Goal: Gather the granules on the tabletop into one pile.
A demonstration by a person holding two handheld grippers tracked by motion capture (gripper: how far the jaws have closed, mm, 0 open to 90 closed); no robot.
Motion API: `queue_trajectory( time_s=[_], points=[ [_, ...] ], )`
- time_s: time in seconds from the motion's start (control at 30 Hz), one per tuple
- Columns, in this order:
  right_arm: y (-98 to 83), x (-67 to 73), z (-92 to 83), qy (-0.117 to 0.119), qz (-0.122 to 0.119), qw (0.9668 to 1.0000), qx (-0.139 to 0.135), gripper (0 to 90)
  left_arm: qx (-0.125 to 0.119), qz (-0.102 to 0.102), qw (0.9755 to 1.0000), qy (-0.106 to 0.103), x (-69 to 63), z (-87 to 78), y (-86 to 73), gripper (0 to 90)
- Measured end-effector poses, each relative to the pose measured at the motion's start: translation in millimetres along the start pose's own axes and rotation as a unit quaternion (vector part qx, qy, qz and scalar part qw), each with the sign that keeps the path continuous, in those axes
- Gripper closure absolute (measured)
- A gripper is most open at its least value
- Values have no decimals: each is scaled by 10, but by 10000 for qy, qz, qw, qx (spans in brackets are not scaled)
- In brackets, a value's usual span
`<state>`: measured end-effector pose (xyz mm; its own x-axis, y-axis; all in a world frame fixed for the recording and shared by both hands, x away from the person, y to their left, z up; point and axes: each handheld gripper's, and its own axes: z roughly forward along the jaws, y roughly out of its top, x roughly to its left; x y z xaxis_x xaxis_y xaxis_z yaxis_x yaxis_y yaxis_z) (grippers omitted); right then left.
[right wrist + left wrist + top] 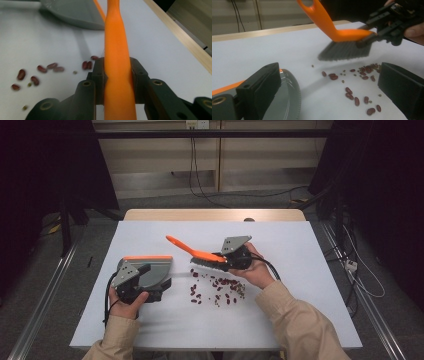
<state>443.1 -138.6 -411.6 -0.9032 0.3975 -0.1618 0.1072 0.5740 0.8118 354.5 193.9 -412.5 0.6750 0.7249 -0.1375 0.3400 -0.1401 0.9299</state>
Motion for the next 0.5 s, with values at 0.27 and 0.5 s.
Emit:
queue_trajectory(
  time_s=[0.27,0.5],
  points=[
    [71,-271,404,-287,162,9995,-5,710,22,-63,10000,-16,40,7,-17,45],
    [82,-199,562,-142,65,9995,269,710,6,-103,9999,10,60,-8,-28,45]
  ],
)
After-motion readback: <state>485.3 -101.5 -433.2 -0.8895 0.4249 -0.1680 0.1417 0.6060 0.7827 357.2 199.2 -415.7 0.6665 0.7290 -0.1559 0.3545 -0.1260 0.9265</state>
